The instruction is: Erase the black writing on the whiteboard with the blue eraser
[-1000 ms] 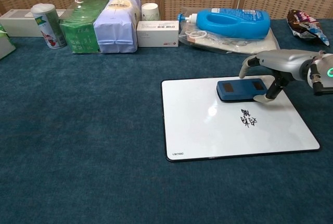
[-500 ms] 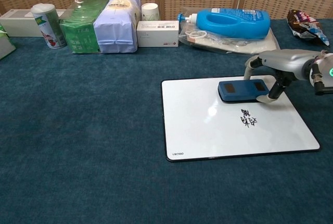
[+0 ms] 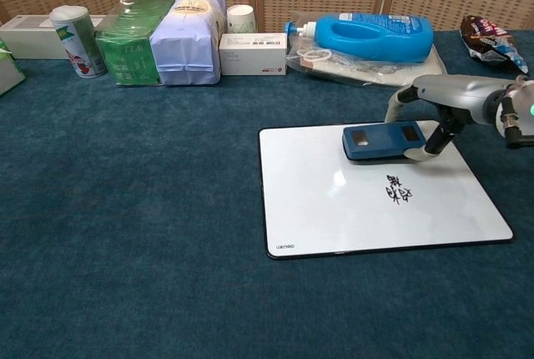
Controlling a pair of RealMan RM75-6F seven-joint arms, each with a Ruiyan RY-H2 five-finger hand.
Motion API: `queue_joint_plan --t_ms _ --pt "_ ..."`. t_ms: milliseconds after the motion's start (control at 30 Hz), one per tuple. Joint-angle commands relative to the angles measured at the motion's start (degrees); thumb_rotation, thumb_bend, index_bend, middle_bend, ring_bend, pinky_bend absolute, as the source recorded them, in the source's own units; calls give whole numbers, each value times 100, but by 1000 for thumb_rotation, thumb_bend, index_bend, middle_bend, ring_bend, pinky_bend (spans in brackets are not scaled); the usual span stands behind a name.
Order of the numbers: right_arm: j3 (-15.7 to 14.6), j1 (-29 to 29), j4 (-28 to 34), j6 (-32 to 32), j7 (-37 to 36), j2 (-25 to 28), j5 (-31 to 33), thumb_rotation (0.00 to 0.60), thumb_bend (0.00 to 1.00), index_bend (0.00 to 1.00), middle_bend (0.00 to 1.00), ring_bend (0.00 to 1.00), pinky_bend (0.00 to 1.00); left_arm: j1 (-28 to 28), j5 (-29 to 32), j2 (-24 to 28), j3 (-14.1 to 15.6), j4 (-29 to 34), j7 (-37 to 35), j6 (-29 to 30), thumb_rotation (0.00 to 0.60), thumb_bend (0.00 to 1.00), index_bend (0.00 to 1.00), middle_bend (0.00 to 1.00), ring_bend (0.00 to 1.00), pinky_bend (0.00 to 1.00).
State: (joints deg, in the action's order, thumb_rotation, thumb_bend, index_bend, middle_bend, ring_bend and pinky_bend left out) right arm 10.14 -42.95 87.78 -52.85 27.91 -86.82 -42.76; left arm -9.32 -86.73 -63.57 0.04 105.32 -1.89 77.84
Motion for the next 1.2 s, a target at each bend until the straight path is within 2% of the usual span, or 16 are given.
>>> queue_joint_plan --t_ms 33,467,733,1200 --pt "56 55 267 22 -242 107 -191 600 320 491 140 0 0 -4 8 -3 -7 -3 0 1 600 383 237 139 0 0" --pt "-238 255 956 -174 -515 21 -626 600 307 486 135 0 0 -33 32 -20 -3 -7 9 -43 600 384 237 137 0 0" --pt "-448 333 863 -172 -573 -92 -781 600 307 487 130 0 0 -30 22 15 6 46 46 -29 600 383 237 134 0 0" --pt "-562 504 622 -88 -898 61 -904 600 306 489 126 0 0 -27 -15 30 31 174 168 -11 600 383 236 130 0 0"
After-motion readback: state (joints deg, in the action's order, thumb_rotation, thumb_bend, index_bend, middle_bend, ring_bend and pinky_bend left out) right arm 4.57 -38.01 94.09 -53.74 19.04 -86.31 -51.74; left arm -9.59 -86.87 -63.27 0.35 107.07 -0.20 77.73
